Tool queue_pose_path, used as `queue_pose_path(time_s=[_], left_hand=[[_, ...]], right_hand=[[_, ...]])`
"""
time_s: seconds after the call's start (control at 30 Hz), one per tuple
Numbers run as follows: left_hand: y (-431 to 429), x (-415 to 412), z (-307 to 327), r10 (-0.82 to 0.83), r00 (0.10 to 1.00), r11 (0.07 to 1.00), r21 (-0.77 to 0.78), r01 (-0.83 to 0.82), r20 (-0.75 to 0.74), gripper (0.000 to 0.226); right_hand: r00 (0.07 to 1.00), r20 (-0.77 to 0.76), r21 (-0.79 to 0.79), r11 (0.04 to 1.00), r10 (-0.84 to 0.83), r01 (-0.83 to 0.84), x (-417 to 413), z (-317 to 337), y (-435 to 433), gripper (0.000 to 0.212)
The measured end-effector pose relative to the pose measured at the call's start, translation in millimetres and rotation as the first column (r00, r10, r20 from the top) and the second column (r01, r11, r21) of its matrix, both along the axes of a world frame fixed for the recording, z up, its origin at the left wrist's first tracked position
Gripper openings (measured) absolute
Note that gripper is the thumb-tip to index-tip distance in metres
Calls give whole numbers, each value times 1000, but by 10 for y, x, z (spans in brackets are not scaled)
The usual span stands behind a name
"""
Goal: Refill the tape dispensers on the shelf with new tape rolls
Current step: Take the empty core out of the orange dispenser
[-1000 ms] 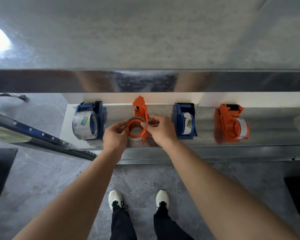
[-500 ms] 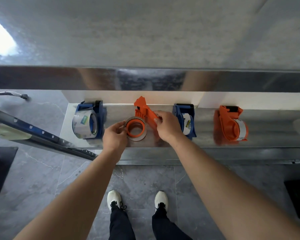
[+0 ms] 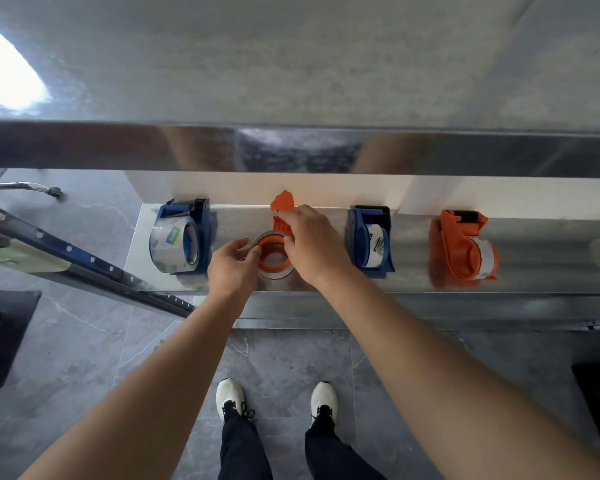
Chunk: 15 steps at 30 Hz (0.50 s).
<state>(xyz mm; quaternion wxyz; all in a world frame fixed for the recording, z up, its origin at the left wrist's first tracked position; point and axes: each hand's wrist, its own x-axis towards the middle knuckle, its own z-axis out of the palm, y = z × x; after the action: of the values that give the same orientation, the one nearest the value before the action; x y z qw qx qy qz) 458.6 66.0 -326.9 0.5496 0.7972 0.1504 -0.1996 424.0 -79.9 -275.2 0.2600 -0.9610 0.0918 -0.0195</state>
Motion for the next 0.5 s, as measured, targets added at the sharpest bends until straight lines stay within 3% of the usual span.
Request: queue_pose_path(time_s=[0.1,0.27,0.37,0.5], left_hand=[[7,-28,65,18,1000,999,-29,-18,-14,48],[44,-7,79,24,999,996,-87,-27,-42,46],[37,-23,134,-8,999,992,-129,3,-40,25],[9,-40,147,-41,997,989,-146,32,-58,30]], right_hand=[[987,-154,8,999,-38,40,33,-29,108,29],[940,-316,64,985,-130,157,51,-115,215,30],[928,-342,91,978,-148,190,62,-144,269,36],[924,-354,90,978,-143,186,83,-126,274,33]])
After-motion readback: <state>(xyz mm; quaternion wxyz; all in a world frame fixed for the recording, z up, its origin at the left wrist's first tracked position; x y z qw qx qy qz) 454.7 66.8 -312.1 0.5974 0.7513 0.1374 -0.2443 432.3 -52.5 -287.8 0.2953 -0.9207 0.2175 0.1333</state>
